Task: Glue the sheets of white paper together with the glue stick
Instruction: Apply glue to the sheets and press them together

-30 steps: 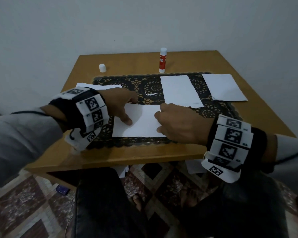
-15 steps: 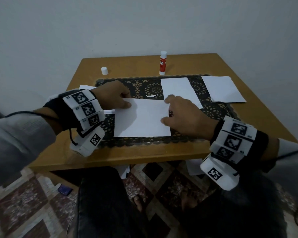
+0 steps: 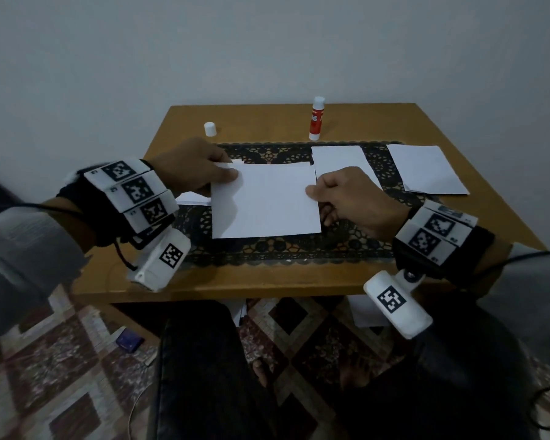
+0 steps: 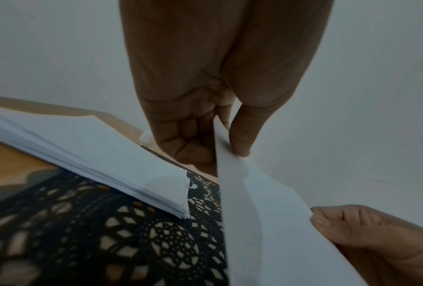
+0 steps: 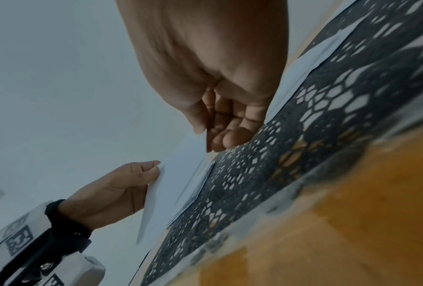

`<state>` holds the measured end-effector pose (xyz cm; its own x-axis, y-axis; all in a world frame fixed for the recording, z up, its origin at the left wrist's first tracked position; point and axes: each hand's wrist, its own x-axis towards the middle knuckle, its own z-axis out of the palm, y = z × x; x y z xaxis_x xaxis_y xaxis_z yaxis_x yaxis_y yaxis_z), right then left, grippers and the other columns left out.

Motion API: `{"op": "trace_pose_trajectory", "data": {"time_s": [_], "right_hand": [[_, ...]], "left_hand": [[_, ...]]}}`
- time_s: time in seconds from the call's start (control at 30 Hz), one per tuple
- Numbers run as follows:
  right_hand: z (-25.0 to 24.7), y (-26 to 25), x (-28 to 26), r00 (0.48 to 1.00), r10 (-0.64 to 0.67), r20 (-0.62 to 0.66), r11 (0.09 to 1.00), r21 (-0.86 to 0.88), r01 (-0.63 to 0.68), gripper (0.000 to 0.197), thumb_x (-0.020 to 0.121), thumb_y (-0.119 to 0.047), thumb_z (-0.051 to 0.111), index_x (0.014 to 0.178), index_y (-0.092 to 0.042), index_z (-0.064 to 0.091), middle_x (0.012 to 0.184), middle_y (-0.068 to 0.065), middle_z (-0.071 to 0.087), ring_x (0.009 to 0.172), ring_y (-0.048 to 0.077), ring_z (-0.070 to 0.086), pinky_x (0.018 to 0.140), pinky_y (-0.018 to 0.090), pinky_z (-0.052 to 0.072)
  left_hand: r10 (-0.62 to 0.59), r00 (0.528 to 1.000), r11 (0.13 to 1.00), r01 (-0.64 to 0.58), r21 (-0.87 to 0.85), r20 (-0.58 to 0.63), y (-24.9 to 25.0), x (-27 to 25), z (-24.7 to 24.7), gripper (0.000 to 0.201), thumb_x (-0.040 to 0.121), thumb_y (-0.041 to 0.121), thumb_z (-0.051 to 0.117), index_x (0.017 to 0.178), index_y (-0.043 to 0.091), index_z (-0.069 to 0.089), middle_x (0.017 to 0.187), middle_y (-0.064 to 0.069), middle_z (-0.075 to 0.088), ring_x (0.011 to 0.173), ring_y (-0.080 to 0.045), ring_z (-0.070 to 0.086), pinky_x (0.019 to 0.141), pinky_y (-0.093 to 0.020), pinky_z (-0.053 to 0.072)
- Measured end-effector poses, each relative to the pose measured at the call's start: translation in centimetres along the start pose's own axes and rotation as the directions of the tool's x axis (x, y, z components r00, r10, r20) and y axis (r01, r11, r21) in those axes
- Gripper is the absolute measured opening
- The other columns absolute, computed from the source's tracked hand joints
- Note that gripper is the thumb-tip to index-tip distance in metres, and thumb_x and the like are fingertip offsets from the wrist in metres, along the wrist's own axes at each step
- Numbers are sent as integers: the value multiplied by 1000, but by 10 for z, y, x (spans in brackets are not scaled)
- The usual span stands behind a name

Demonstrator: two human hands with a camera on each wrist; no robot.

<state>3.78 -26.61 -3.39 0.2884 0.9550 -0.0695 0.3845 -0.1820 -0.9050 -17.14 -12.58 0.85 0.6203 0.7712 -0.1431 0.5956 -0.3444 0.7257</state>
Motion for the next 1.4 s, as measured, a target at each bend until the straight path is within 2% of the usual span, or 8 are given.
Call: {"op": "trace_pose_trajectory", "data": {"time_s": [0.1, 0.2, 0.33, 0.53, 0.83, 1.0, 1.13, 1.4], "right_hand": [[6, -3, 5, 1000, -26, 5, 998, 63, 25, 28, 96, -14, 59, 74, 5, 61, 71, 15, 63, 58, 22, 60, 55, 30, 52], [14, -10, 15, 999, -34, -4, 993, 115, 34, 31, 96, -14, 58, 85, 15, 60, 78, 22, 61, 65, 29, 60, 59, 35, 53], [29, -25, 30, 999, -32, 15, 990, 137, 29, 24, 97, -13, 56, 82, 5, 61, 69, 13, 63, 58, 22, 59, 55, 30, 51], [50, -40, 48, 995, 33, 96, 989, 143, -46, 22, 96, -12, 58, 77, -1, 59, 64, 7, 64, 51, 17, 59, 49, 28, 51], [69, -59, 74, 993, 105, 43, 981, 162, -111, 9, 92, -5, 62, 87, 2, 59, 70, 12, 64, 52, 20, 57, 56, 33, 48], [79, -60, 73, 970, 147, 191, 968, 175, -181, 8, 95, -5, 56, 96, 3, 58, 72, 14, 60, 53, 16, 59, 51, 24, 51], [78, -57, 75, 974, 145, 176, 968, 180, -177, 9, 94, -1, 57, 101, 5, 56, 70, 14, 60, 47, 13, 57, 47, 21, 49], [85, -55, 84, 948, 245, 205, 968, 3, -251, 11, 93, -9, 61, 88, 1, 59, 68, 13, 62, 49, 15, 56, 43, 22, 47]], "left_hand": [[-137, 990, 960, 143, -241, 41, -13, -9, -7, 29, 88, 10, 64, 112, -5, 59, 113, -21, 64, 102, -37, 63, 90, -47, 52], [-208, 974, 896, 229, -381, 95, -25, -15, -15, 13, 86, 8, 64, 98, 5, 61, 108, -15, 66, 96, -28, 62, 89, -40, 51], [-250, 968, 866, 221, -449, -5, -39, -18, -26, 10, 86, 2, 63, 78, 6, 58, 90, -11, 65, 84, -23, 62, 71, -28, 58], [-286, 949, 877, 203, -436, -135, -58, -16, -41, 12, 84, 0, 65, 75, 3, 58, 94, -16, 64, 90, -26, 63, 67, -27, 59], [-332, 934, 876, 254, -411, -130, -68, -17, -56, 16, 82, 0, 67, 73, 5, 55, 77, -12, 62, 57, -14, 67, 53, -18, 54], [-331, 929, 874, 235, -425, -167, -73, -18, -63, 23, 82, -2, 67, 67, 9, 52, 71, -9, 61, 62, -17, 64, 50, -17, 51], [-330, 932, 870, 240, -431, -147, -77, -18, -60, 23, 82, -1, 67, 66, 9, 53, 70, -9, 61, 65, -19, 63, 51, -17, 51], [-385, 905, 904, 330, -272, -181, -82, -6, -64, 12, 82, 0, 69, 79, 5, 58, 77, -14, 63, 64, -21, 65, 47, -18, 52]]}}
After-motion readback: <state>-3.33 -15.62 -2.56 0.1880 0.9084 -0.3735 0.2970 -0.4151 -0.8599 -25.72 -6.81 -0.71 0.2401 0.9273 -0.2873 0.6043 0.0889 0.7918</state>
